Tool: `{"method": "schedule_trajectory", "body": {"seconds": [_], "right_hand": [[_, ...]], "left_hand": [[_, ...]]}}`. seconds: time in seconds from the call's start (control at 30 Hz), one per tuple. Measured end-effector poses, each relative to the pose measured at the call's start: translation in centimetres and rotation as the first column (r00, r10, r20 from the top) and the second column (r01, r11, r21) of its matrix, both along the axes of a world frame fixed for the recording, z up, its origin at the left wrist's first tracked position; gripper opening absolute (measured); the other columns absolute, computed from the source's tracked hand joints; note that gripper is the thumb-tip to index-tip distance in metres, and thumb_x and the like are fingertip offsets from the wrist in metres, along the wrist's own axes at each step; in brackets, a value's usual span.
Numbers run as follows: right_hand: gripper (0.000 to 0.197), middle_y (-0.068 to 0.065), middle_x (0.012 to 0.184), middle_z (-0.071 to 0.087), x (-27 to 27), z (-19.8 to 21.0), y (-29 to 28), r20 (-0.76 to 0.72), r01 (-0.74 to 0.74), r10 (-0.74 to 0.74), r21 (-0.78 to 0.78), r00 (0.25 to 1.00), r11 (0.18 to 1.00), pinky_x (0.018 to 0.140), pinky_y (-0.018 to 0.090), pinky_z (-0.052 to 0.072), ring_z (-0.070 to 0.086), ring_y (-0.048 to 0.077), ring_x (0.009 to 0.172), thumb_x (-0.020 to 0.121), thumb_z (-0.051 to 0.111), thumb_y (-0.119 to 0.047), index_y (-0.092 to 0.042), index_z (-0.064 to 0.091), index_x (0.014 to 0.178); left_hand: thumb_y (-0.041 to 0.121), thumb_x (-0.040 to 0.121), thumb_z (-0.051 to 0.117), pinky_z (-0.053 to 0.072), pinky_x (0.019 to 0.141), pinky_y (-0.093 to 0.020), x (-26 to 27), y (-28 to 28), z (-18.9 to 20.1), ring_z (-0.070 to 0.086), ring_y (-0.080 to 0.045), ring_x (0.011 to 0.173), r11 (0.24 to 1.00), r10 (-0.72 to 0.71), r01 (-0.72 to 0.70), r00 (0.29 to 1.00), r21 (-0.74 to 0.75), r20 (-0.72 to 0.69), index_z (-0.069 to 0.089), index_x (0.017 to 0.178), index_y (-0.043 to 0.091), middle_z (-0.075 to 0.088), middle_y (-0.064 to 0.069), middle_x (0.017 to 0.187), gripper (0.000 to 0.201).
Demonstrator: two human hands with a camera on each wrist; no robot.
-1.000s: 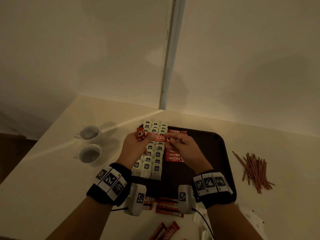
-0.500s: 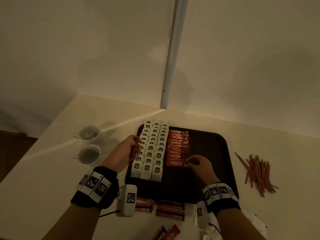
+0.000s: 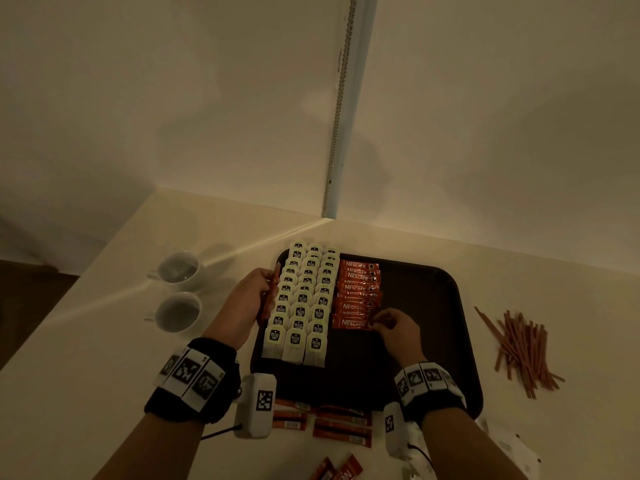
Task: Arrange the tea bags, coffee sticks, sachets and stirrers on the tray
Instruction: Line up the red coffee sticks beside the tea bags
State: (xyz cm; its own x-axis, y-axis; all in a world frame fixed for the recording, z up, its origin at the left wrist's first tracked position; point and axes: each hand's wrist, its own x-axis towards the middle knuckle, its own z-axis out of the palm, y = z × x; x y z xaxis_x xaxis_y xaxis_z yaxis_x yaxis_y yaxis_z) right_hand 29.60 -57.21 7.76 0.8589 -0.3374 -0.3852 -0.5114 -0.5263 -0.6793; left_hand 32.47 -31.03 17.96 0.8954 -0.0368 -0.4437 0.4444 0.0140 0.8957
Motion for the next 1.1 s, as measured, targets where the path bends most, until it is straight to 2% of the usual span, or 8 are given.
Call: {"method": "schedule_trajectory", "body": {"seconds": [0.27, 0.43, 0.6, 0.73, 0.87, 0.93, 1.03, 1.1], "right_hand": [[0.016, -0.005, 0.101, 0.055, -0.4, -0.2, 0.1, -0.011, 0.019, -0.019, -0.023, 1.000, 1.000, 0.083, 0.020, 0.039, 0.049, 0.006, 0.094, 0.086, 0.064, -0.010, -0.014, 0.061, 0.101], [0.020, 0.005, 0.111, 0.060, -0.3, -0.4, 0.3, -0.018, 0.024, -0.025, -0.059, 1.000, 0.998, 0.084, 0.023, 0.042, 0.054, 0.013, 0.098, 0.086, 0.064, -0.011, -0.010, 0.060, 0.106], [0.025, 0.006, 0.106, 0.059, -0.4, 0.7, 0.5, 0.002, 0.047, -0.047, -0.064, 0.999, 0.997, 0.076, 0.021, 0.044, 0.053, 0.011, 0.089, 0.085, 0.066, -0.016, -0.010, 0.055, 0.108], [0.017, 0.000, 0.103, 0.060, -0.1, 5.0, 2.6, 0.173, -0.026, -0.004, 0.172, 0.985, 0.985, 0.067, 0.017, 0.045, 0.060, 0.014, 0.092, 0.091, 0.057, -0.028, -0.017, 0.055, 0.105], [0.024, 0.005, 0.100, 0.064, -0.1, 9.6, 6.3, 0.268, -0.276, 0.136, 0.601, 0.954, 0.750, 0.072, 0.021, 0.053, 0.065, 0.014, 0.086, 0.094, 0.050, -0.023, -0.012, 0.060, 0.113], [0.022, 0.004, 0.095, 0.066, -0.2, 10.8, 7.1, 0.344, -0.341, 0.156, 0.583, 0.926, 0.738, 0.072, 0.018, 0.053, 0.067, 0.009, 0.082, 0.091, 0.056, -0.009, -0.010, 0.061, 0.112], [0.024, 0.000, 0.096, 0.067, 0.0, 11.5, 7.1, 0.418, -0.346, 0.125, 0.510, 0.900, 0.788, 0.070, 0.014, 0.051, 0.066, 0.003, 0.081, 0.087, 0.059, 0.000, -0.009, 0.064, 0.109], [0.022, -0.003, 0.099, 0.066, 0.0, 11.6, 6.9, 0.443, -0.339, 0.096, 0.509, 0.891, 0.791, 0.072, 0.016, 0.052, 0.064, 0.006, 0.086, 0.087, 0.058, 0.000, -0.013, 0.066, 0.103]], "left_hand": [[-0.006, 0.086, 0.039, 0.034, 0.055, -0.030, -0.7, 0.3, 0.0, 0.042, -0.018, 0.058, 0.994, -0.090, 0.088, 0.996, 0.062, 0.026, 0.052, 0.093, 0.011, 0.048, -0.007, 0.067, 0.023], [-0.002, 0.088, 0.059, 0.048, 0.057, -0.023, -1.2, 0.3, -0.2, 0.057, -0.014, 0.067, 0.980, -0.185, 0.178, 0.980, 0.092, 0.076, 0.058, 0.110, 0.014, 0.064, -0.007, 0.098, 0.027], [-0.003, 0.080, 0.070, 0.049, 0.060, -0.015, -1.1, 0.1, -0.4, 0.066, -0.005, 0.063, 0.973, -0.160, 0.113, 0.958, 0.199, 0.238, 0.068, 0.096, 0.009, 0.073, -0.004, 0.085, 0.019], [-0.004, 0.073, 0.075, 0.051, 0.069, -0.016, -1.0, -0.3, -0.3, 0.067, -0.005, 0.074, 0.948, -0.228, 0.103, 0.879, 0.301, 0.419, 0.074, 0.075, 0.026, 0.073, 0.006, 0.076, 0.030], [-0.010, 0.072, 0.073, 0.048, 0.070, -0.011, -1.1, -1.2, -0.1, 0.065, -0.003, 0.081, 0.939, -0.284, 0.109, 0.781, 0.326, 0.556, 0.075, 0.072, 0.034, 0.070, 0.008, 0.084, 0.044], [-0.011, 0.072, 0.072, 0.049, 0.074, -0.011, -1.4, -1.7, 0.3, 0.065, -0.003, 0.086, 0.947, -0.277, 0.111, 0.762, 0.303, 0.585, 0.074, 0.082, 0.027, 0.067, 0.003, 0.093, 0.039], [-0.005, 0.072, 0.076, 0.053, 0.076, -0.016, -1.7, -1.8, 0.7, 0.067, -0.006, 0.089, 0.977, -0.209, 0.148, 0.830, 0.156, 0.517, 0.069, 0.106, 0.018, 0.068, 0.000, 0.104, 0.041], [-0.001, 0.076, 0.074, 0.054, 0.073, -0.018, -1.8, -1.6, 0.8, 0.069, -0.010, 0.087, 0.989, -0.145, 0.113, 0.868, 0.095, 0.475, 0.070, 0.106, 0.015, 0.071, -0.001, 0.099, 0.034]]}}
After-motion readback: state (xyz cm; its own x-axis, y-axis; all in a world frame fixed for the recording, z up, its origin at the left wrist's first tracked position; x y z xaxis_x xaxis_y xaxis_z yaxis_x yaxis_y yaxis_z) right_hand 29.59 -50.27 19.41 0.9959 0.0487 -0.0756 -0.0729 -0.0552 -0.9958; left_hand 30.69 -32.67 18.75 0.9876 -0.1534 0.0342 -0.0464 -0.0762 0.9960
